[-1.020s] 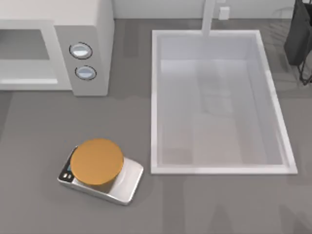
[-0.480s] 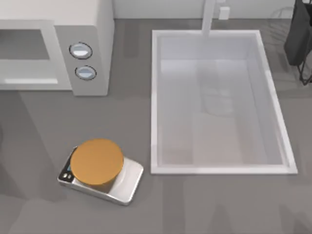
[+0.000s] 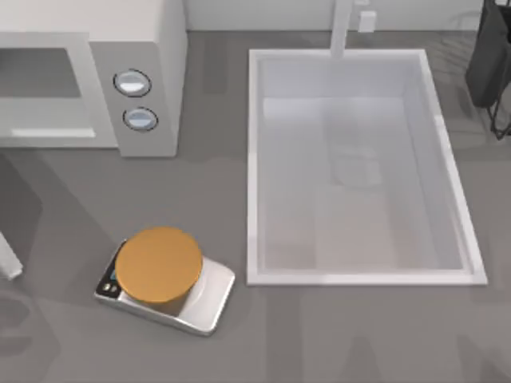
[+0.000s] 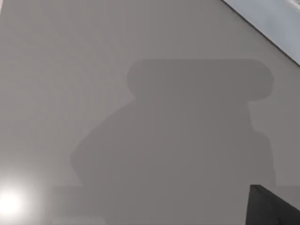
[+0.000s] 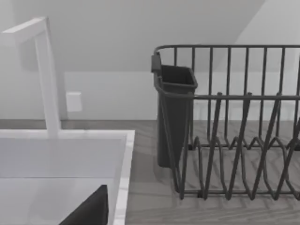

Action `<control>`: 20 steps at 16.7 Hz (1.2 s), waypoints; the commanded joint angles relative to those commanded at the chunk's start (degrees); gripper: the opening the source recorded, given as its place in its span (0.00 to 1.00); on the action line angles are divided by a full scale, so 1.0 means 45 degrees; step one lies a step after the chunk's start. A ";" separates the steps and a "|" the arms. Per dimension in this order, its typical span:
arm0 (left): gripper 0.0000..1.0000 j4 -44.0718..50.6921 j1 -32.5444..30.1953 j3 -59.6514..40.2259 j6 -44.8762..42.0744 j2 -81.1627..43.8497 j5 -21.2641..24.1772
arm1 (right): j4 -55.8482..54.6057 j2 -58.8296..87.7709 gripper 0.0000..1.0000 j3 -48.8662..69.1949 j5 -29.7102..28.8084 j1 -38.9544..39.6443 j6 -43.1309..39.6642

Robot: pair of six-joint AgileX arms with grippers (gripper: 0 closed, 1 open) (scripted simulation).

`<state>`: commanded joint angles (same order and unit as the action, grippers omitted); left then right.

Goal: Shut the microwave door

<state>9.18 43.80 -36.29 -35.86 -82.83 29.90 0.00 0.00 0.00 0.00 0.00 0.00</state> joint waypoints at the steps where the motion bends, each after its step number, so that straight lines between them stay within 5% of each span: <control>1: 0.00 -0.0183 -0.0628 0.0506 0.0549 0.0670 -0.0313 | 0.0000 0.0000 1.00 0.0000 0.0000 0.0000 0.0000; 5: 0.00 -0.0775 -0.2316 0.2067 0.2156 0.2364 -0.1317 | 0.0000 0.0000 1.00 0.0000 0.0000 0.0000 0.0000; 12: 0.00 -0.0806 -0.2833 0.2252 0.2675 0.2587 -0.1712 | 0.0000 0.0000 1.00 0.0000 0.0000 0.0000 0.0000; 20: 0.00 -0.1005 -0.8092 0.3459 0.6490 0.4534 -0.5068 | 0.0000 0.0000 1.00 0.0000 0.0000 0.0000 0.0000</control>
<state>4.66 7.39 -20.73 -6.66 -62.42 7.10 0.00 0.00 0.00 0.00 0.00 0.00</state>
